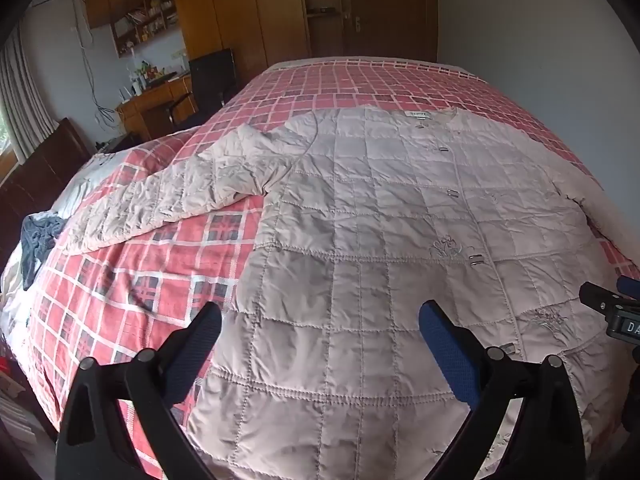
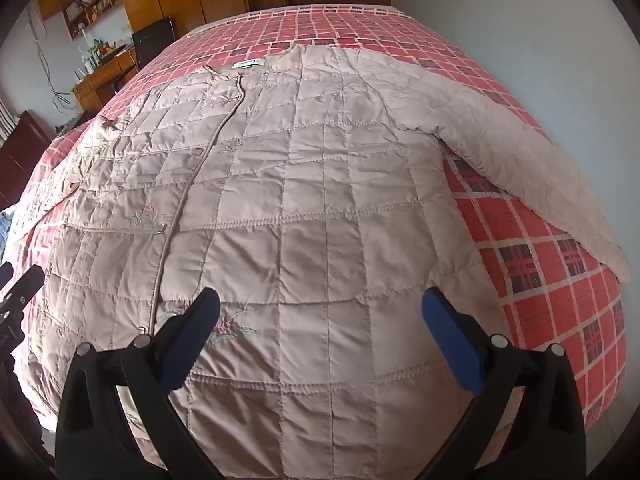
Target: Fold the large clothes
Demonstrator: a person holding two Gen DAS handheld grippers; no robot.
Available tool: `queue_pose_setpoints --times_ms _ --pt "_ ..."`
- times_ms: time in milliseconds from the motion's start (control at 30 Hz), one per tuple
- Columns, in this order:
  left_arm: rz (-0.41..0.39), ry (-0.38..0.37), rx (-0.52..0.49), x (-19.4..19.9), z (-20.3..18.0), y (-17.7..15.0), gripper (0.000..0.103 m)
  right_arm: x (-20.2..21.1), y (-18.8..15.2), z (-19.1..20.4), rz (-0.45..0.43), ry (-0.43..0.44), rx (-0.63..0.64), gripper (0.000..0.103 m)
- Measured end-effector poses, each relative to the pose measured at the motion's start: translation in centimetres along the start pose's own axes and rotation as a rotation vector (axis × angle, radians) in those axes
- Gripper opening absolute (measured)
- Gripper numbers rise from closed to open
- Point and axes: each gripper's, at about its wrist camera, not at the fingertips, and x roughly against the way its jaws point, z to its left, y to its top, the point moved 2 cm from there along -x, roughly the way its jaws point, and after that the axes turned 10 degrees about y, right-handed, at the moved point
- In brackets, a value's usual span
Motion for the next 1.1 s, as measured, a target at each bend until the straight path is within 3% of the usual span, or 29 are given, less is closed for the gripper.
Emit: queue_pose_setpoints --times_ms 1100 --pt "-0.008 0.013 -0.006 -0.6 0.1 0.0 0.099 -1.4 0.1 -0.4 -0.015 -0.031 -0.023 0.100"
